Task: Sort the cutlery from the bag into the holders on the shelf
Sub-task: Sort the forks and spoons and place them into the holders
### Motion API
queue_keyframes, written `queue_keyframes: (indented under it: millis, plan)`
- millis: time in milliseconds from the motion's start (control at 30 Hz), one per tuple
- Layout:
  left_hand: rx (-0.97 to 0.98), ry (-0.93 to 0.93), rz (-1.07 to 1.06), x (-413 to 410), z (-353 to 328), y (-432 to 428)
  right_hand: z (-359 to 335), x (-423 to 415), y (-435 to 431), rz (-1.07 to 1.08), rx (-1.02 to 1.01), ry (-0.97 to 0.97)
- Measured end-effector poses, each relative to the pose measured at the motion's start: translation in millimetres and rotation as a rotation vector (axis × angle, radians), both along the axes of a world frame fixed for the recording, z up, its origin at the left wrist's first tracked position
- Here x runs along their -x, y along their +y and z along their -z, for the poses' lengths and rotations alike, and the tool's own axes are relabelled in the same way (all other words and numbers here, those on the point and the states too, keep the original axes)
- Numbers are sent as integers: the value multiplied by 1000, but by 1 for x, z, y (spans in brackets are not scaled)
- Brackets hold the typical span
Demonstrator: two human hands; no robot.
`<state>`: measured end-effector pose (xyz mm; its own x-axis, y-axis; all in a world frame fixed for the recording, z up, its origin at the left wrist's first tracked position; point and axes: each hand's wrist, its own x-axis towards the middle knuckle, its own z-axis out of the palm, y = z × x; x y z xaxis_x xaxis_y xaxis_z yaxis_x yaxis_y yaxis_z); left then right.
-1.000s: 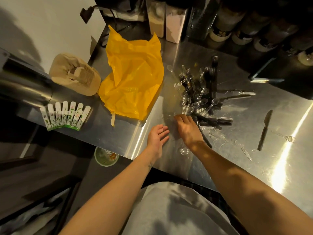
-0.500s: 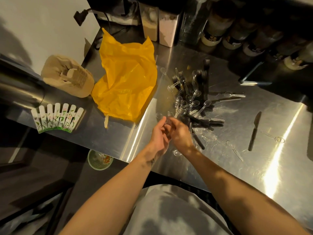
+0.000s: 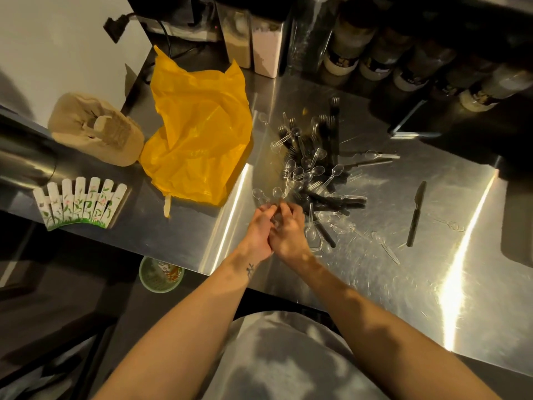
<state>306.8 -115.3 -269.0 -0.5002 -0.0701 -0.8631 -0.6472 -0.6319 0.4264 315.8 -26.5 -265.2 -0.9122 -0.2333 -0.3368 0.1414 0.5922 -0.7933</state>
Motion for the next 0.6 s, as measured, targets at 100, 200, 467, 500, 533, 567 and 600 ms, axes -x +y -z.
queue_keyframes:
  millis: [100,200,467,500,533,567,600]
  plan:
    - [-7,-14,-7,1,2,4,-2,0,8,82,119,-107]
    - [5,-51,-10,0,2,4,-6,-2,16,116,90,-27]
    - [-37,-3,-88,2,2,1,13,-24,70,94,-99,245]
    - [-30,1,-88,0,1,1,18,-27,80,21,-147,261]
    - [-41,8,-100,-2,-1,1,21,-30,89,-67,-197,258]
    - [-57,27,-116,-5,-1,0,24,-32,97,-156,-257,241]
    - [-78,33,-144,-10,0,0,25,-35,104,-241,-319,218]
